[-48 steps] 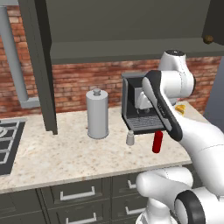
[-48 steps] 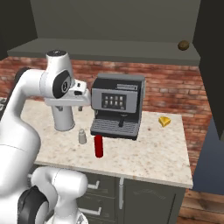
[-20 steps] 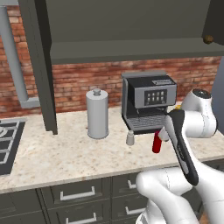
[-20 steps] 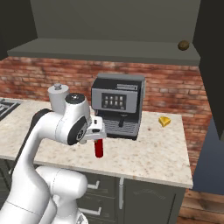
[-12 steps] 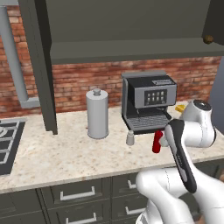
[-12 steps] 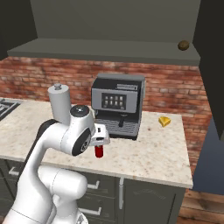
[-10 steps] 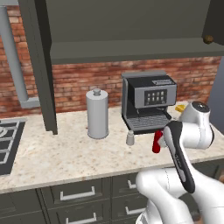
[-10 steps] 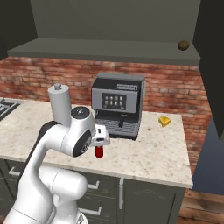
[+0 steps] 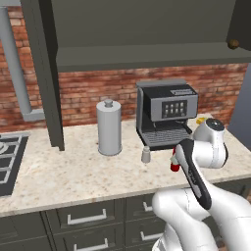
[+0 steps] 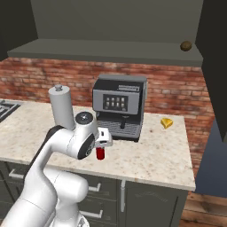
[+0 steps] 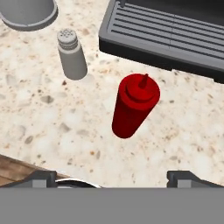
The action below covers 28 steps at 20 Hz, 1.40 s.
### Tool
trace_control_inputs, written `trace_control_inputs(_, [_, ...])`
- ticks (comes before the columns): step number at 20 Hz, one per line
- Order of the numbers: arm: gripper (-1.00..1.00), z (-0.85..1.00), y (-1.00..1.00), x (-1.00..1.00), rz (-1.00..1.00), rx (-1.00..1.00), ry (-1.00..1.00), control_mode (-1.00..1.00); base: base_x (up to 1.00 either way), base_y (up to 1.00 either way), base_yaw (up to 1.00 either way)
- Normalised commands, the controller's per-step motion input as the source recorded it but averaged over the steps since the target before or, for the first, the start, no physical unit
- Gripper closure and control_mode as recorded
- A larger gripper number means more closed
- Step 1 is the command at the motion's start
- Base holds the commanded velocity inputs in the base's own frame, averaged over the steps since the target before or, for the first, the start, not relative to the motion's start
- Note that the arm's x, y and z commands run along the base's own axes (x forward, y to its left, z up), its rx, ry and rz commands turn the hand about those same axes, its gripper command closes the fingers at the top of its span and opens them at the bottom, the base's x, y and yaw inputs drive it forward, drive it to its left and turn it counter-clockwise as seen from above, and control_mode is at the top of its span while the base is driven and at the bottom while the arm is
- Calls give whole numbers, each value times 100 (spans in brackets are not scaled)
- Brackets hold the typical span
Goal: Pick the ketchup and shaker from the counter and place them in the cabinet.
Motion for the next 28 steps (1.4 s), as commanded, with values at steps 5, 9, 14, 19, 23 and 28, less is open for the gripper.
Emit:
trace_control_inputs(5, [-100, -24, 0, 37, 0, 4, 0, -100, 0, 0, 0])
trace_control_inputs(9, [-100, -21, 0, 37, 0, 5, 0, -100, 0, 0, 0])
trace_control_inputs(14, [-100, -19, 0, 33, 0, 2, 0, -100, 0, 0, 0])
trace_control_inputs(19, [-100, -17, 0, 29, 0, 0, 0, -100, 0, 0, 0])
trace_control_inputs(23, [-100, -18, 0, 29, 0, 0, 0, -100, 0, 0, 0])
trace_control_inputs(28, [100, -17, 0, 24, 0, 0, 0, -100, 0, 0, 0])
